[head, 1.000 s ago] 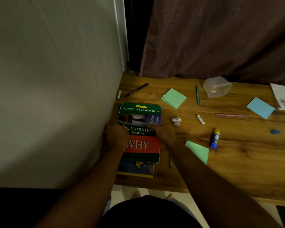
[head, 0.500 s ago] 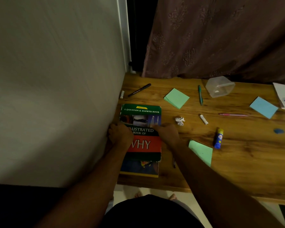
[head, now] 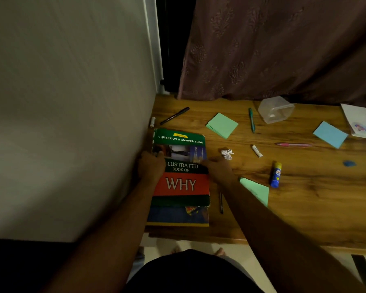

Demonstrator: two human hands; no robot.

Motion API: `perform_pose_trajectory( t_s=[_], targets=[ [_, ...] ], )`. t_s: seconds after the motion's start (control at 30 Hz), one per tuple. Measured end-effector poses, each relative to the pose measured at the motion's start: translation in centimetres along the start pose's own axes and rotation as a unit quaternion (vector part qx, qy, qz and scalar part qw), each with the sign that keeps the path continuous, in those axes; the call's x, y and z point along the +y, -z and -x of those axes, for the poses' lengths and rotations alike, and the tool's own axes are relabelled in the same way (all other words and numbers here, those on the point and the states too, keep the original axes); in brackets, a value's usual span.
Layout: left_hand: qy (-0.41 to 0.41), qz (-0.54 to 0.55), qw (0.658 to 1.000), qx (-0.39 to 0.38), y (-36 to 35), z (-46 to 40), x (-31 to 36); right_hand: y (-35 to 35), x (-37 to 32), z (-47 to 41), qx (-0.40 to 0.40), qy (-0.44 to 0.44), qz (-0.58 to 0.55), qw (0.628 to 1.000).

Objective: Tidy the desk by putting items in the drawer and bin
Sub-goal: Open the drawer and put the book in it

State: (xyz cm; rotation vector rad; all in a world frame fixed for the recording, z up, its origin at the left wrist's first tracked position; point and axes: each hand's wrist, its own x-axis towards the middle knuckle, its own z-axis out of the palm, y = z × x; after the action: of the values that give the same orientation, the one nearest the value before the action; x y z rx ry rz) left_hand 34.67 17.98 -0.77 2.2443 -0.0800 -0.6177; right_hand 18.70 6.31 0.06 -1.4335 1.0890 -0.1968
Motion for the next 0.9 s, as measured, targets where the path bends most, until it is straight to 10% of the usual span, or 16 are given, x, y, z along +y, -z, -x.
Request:
perform_pose_trajectory(
  t_s=[0.5, 0.9],
  targets=[
    [-0.084, 0.203, 0.97, -0.102, 1.4, 2.8, 6.2, 2.4, -1.5, 1.0, 0.028, -0.02, -0.182, 0.983],
    [-0.129, 0.161, 0.952, -0.227, -9.2, 12.0, 12.6, 16.8, 0.9, 6.2, 0.161, -0.024, -0.231, 0.959]
  ],
)
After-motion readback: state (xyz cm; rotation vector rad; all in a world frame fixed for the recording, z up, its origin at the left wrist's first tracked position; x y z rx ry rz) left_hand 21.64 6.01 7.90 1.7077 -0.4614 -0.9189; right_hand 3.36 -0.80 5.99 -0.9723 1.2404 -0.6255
